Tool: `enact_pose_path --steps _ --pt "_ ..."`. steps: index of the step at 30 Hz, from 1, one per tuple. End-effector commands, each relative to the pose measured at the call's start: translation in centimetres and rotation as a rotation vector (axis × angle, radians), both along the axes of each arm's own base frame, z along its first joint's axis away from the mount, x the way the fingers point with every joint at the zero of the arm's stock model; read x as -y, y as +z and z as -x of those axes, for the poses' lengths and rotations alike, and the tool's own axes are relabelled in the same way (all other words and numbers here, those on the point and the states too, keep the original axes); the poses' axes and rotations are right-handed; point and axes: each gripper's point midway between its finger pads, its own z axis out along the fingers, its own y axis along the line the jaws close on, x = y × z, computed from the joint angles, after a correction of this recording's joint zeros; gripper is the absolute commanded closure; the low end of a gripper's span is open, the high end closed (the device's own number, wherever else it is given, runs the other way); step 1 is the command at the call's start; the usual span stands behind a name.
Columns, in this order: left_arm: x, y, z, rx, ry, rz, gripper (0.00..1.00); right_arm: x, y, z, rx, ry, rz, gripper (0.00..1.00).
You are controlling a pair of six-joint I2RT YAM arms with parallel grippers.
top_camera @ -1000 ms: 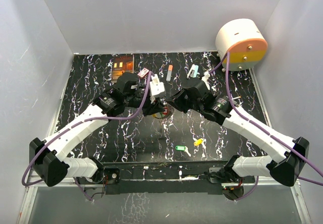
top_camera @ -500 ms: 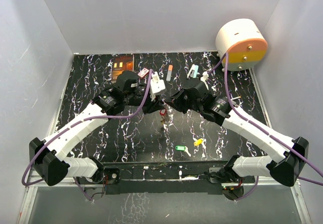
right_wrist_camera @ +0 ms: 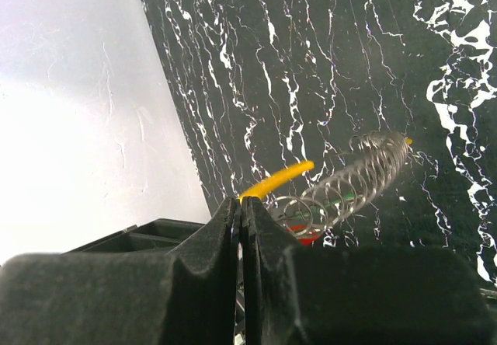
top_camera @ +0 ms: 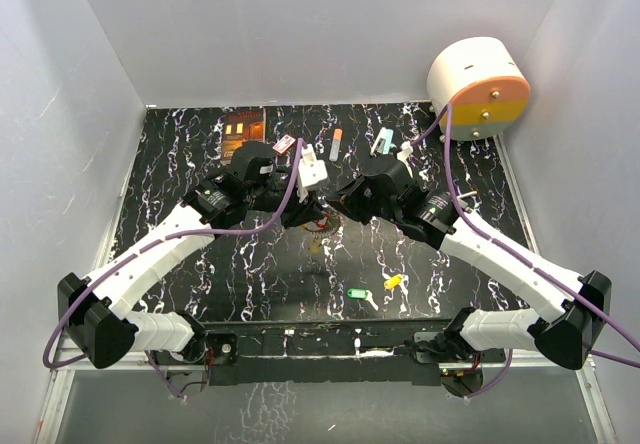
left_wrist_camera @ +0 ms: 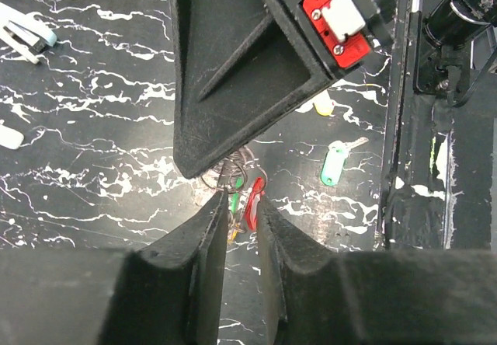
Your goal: Put the keys on the keyring
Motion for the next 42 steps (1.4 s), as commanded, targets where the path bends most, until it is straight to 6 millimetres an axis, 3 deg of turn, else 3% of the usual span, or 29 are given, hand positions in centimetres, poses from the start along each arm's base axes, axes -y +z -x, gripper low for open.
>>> enact_pose_path --steps 1,13,24,42 --pt "-0.4 2.4 0.7 0.036 -0.006 0.026 0.78 -0.7 3.1 -0.4 0.074 0.006 -0.089 0.93" --pt "0.0 2.1 0.4 0.026 -0.008 0.025 0.72 -0.9 3.3 -0.4 0.075 0.013 -0.094 0.93" --pt "-0.1 1.9 0.6 0.011 -0.015 0.017 1.00 -1.0 3.5 -0.5 0.080 0.014 -0.100 0.93" --pt "-1.3 2.5 0.3 0.029 -0.020 -0.098 1.00 -1.2 2.9 -0.6 0.069 0.016 -0.090 0.93"
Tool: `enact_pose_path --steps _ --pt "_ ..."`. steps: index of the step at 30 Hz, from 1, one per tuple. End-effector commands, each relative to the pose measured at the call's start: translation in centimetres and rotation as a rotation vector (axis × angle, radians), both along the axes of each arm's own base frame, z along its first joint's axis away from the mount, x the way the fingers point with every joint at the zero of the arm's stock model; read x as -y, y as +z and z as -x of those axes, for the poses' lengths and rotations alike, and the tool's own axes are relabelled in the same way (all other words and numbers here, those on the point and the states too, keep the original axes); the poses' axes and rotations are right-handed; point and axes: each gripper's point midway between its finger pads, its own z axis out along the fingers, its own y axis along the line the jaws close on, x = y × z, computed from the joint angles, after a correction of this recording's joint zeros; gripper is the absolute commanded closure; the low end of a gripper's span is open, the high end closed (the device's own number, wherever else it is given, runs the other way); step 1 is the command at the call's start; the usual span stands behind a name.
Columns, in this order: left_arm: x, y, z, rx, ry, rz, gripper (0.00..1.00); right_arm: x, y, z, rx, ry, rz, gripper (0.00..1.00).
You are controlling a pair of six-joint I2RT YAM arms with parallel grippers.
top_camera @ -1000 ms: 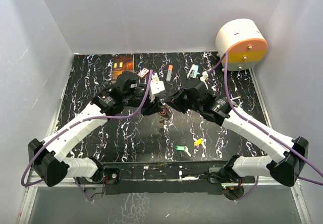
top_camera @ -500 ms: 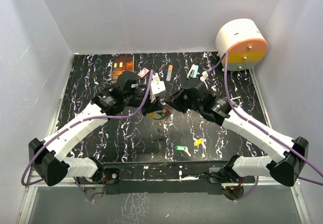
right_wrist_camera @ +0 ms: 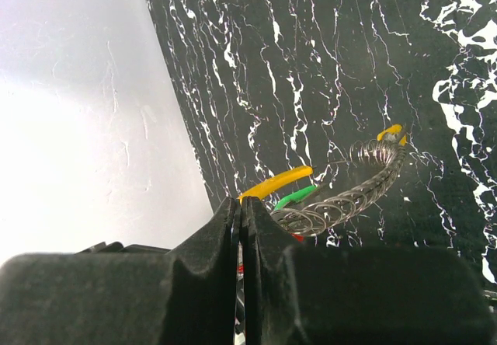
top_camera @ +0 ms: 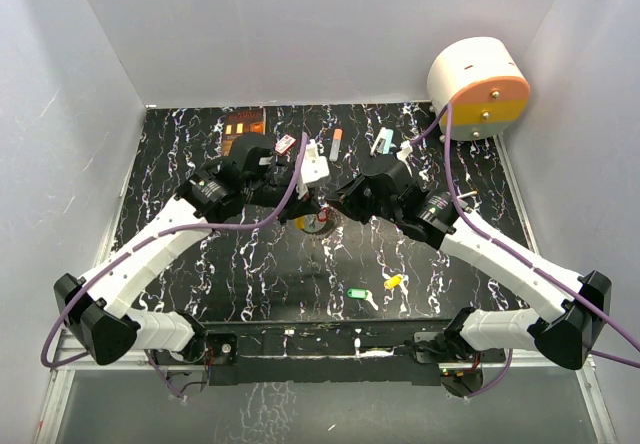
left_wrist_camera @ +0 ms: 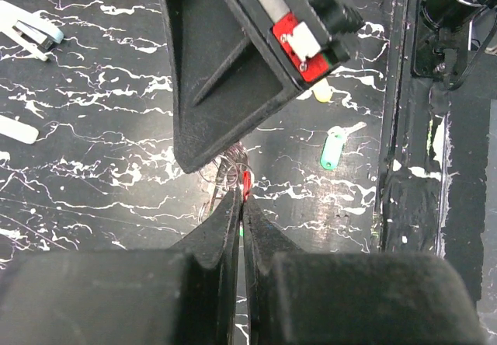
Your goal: Put the keys on the keyring
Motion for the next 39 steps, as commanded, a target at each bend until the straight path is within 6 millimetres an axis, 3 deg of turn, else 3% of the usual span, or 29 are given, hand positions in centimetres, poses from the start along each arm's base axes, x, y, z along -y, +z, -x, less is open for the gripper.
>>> enact_pose_path --steps 1,12,25,33,39 --pt "-0.5 0.8 -0.2 0.002 -0.006 -0.063 1.00 -1.1 2.7 -0.6 0.066 0.011 -0.082 0.93" --pt "-1.7 0.0 -0.4 -0.036 -0.027 -0.215 1.00 -0.9 2.9 -0.5 0.069 0.008 -0.085 0.93" --pt "-2.7 2.2 -1.7 0.100 -0.020 -0.262 1.00 -1.2 3.1 -0.3 0.065 0.022 -0.098 0.93" --pt "-2.9 1.5 -1.3 0.133 -0.045 -0.301 1.00 -1.9 3.4 0.1 0.057 0.049 -0.141 0.93" --pt "-3.5 1.3 -1.5 0.149 -0.021 -0.325 0.80 -1.8 3.1 0.2 0.032 0.033 -0.154 0.93"
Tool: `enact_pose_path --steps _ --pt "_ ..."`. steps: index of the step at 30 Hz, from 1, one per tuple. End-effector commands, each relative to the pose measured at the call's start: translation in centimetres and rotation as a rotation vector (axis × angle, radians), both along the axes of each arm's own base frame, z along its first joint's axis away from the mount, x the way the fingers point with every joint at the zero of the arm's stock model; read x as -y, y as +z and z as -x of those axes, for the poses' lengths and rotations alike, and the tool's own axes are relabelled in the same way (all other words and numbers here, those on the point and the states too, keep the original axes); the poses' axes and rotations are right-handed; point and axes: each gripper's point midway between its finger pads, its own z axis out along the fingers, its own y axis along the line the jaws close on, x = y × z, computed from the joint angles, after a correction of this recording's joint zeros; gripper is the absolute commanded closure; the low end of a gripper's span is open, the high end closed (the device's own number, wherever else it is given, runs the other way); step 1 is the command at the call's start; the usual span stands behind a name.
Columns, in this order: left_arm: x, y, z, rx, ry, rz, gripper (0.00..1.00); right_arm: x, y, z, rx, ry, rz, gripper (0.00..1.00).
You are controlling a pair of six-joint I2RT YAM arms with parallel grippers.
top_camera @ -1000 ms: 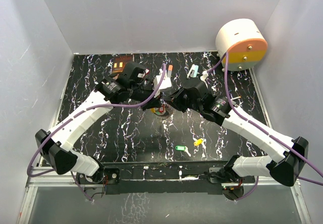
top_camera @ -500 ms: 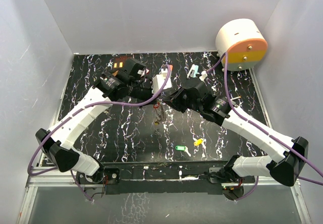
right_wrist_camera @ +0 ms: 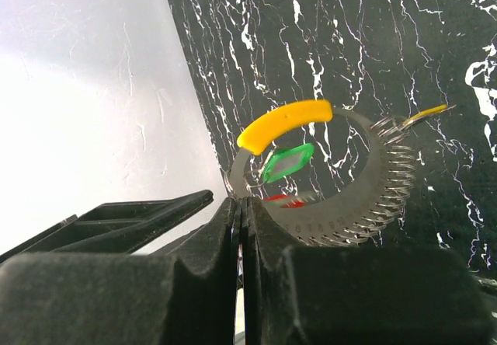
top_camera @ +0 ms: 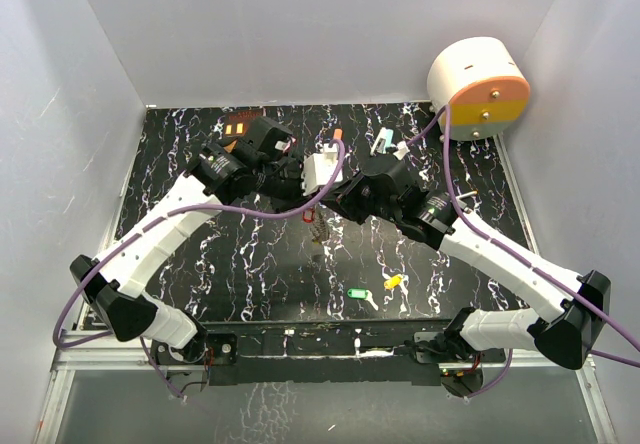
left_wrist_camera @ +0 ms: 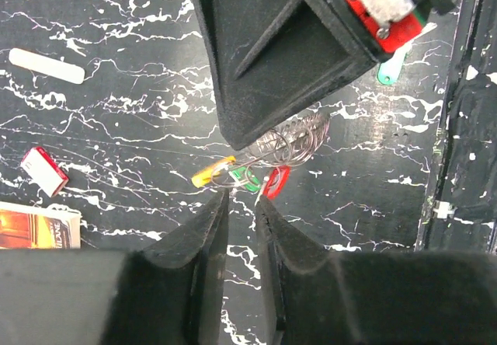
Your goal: Put the keys on the keyring
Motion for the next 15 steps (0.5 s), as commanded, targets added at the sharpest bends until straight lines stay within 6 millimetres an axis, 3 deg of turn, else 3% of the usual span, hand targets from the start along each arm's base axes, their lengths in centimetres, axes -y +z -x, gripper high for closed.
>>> enact_pose_path --steps 1,7,15 --pt "-1.0 1.1 0.5 0.047 0.008 -0.002 0.78 -0.7 2.3 -0.2 0.031 -0.011 -0.098 0.93" --pt "-0.8 2.5 0.1 0.095 0.028 0.039 0.72 -0.1 1.8 -0.3 -0.024 -0.067 -0.091 0.93" --pt "1.3 4.2 0.4 0.160 0.011 0.177 0.70 -0.2 0.8 -0.4 -0.115 -0.121 -0.113 0.93"
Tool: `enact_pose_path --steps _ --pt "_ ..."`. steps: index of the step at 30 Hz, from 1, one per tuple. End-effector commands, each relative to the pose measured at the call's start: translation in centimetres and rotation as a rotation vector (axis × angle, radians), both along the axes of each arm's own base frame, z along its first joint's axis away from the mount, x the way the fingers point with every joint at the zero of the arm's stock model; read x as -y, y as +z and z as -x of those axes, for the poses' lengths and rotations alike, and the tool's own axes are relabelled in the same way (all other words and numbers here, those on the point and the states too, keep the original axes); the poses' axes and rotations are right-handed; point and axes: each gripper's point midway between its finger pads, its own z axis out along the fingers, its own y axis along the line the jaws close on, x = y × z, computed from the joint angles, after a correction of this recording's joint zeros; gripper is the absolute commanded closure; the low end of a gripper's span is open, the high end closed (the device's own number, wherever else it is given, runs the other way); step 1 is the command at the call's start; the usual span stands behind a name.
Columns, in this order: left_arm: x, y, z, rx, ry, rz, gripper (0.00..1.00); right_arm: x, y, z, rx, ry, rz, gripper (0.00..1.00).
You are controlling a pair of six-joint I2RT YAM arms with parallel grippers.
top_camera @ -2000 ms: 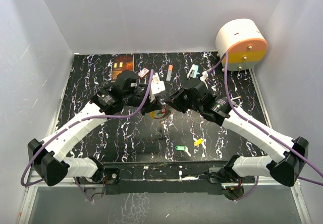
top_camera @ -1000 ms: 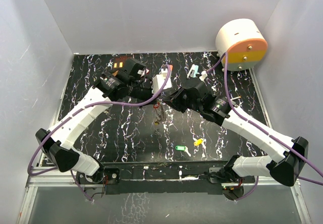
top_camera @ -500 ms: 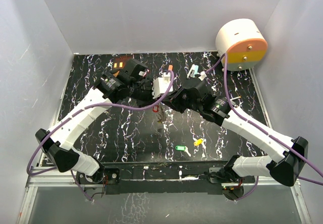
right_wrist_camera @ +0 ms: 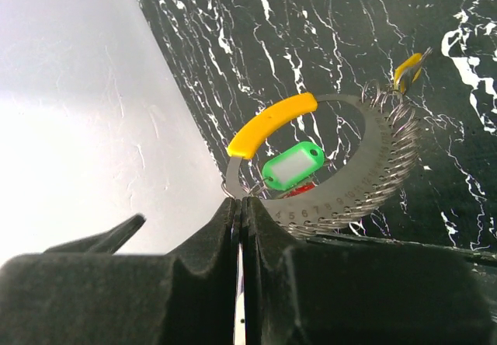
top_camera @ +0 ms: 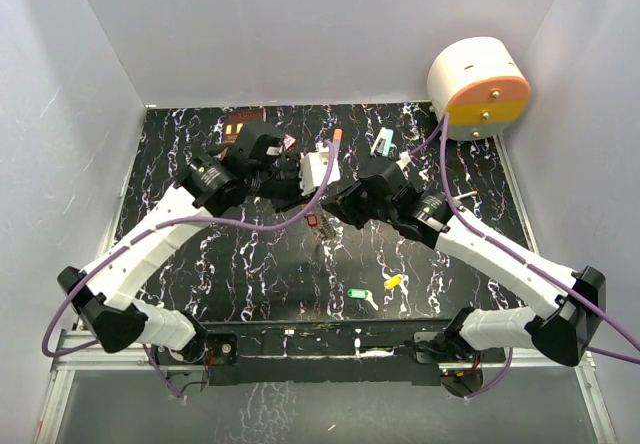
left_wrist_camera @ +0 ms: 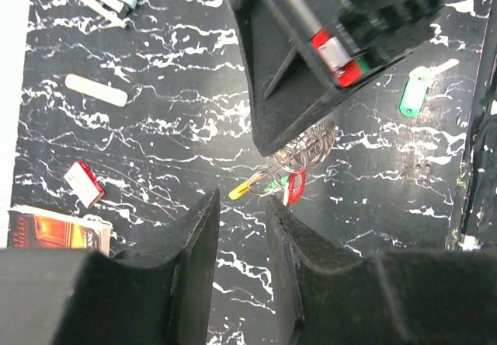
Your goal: Put the keys on the keyring
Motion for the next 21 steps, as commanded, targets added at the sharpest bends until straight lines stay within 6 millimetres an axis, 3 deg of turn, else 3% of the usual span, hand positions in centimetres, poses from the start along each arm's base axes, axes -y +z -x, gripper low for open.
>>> enact_pose_path --steps 1,10,21 --pt "1.0 2.7 1.1 0.071 -0.029 0.123 0.70 -0.5 2.3 -0.5 -0.003 -0.056 -0.092 0.93" --pt "1.7 0.1 2.7 0.076 -0.089 0.088 0.73 0.4 2.6 -0.9 -0.020 -0.134 -0.116 0.93" --pt "2.8 -0.2 3.0 0.127 -0.105 0.104 0.80 0.3 2.7 -1.0 -0.033 -0.148 -0.134 0.93"
